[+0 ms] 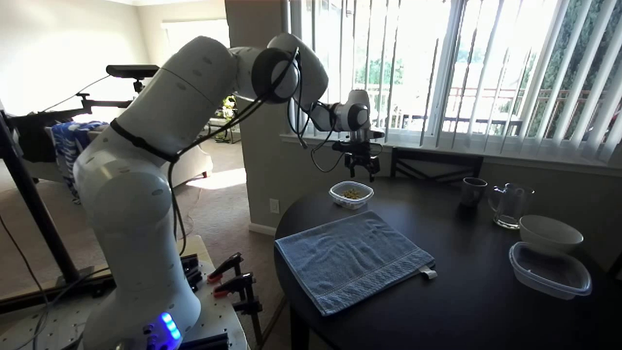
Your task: Place the contents in the container on the left on the blue towel.
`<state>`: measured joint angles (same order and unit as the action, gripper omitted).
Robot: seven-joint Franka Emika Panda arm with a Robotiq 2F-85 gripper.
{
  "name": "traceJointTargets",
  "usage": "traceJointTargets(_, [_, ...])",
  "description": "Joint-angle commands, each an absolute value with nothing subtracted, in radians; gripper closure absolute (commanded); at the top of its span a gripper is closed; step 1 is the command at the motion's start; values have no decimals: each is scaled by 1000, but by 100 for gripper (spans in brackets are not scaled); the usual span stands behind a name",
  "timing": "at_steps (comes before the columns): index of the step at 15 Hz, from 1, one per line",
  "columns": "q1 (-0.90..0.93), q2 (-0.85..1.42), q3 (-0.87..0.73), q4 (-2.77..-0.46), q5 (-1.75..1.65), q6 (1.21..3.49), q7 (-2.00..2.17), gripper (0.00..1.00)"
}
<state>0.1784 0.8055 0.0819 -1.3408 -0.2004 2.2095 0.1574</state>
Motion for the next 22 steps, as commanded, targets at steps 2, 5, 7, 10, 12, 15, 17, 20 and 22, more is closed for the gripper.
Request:
traceJointTargets(2, [151, 1001, 91, -1053, -106, 2023, 5, 0])
traceJointTargets(5, [171, 1083, 94, -926, -108, 1902, -43, 0])
traceJointTargets(7, [198, 1131, 87, -858, -124, 1821, -67, 0])
traceJointTargets(10, [215, 1197, 78, -768, -119, 1761, -57, 0])
traceJointTargets(12, [205, 1240, 86, -710, -101, 1751, -69, 0])
traceJointTargets(15, [190, 1299, 95, -622, -68, 1757, -58, 0])
traceJointTargets(17, [188, 1332, 94, -567, -51, 1751, -52, 0])
traceJointTargets(20, [185, 1353, 109, -539, -60, 1764, -63, 32])
traceJointTargets(22, [186, 1363, 113, -525, -62, 1766, -57, 46])
